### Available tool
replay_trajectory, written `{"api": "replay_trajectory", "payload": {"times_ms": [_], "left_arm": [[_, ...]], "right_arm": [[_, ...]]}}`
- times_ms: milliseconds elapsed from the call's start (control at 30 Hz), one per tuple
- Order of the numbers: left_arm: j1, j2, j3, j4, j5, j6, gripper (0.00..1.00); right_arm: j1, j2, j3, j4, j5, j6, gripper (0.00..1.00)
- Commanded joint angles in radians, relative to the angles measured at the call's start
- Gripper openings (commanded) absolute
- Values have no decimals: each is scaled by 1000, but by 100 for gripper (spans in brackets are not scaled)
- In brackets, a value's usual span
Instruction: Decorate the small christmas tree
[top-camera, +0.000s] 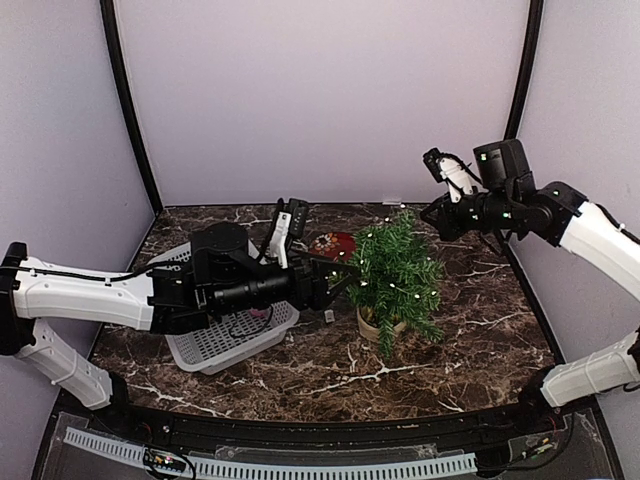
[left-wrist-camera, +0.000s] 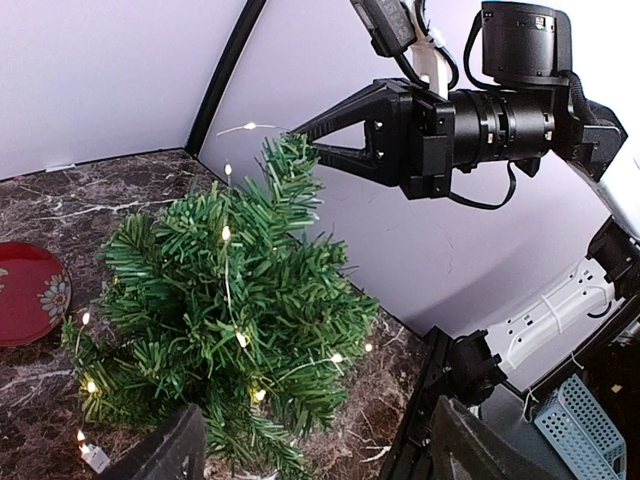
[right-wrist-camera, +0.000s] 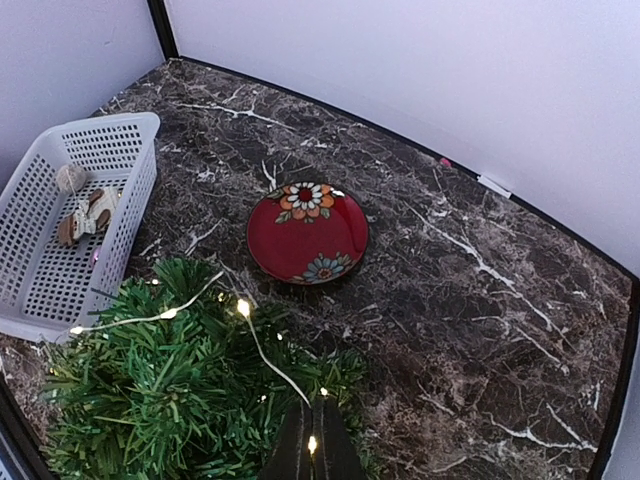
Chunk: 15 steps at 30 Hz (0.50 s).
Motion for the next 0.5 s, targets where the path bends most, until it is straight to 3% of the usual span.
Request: {"api": "replay_trajectory", "payload": {"times_ms": [0, 167, 467], "left_arm": [[6, 9, 31, -26, -24, 23, 80], [13, 7, 56, -77, -96, 6, 79], [49, 27, 63, -74, -105, -22, 79]], "right_arm": [[-8, 6, -38, 40, -77, 6, 0], [-8, -14, -70, 26, -141, 4, 0], [-7, -13, -110, -19, -199, 24, 0]]}}
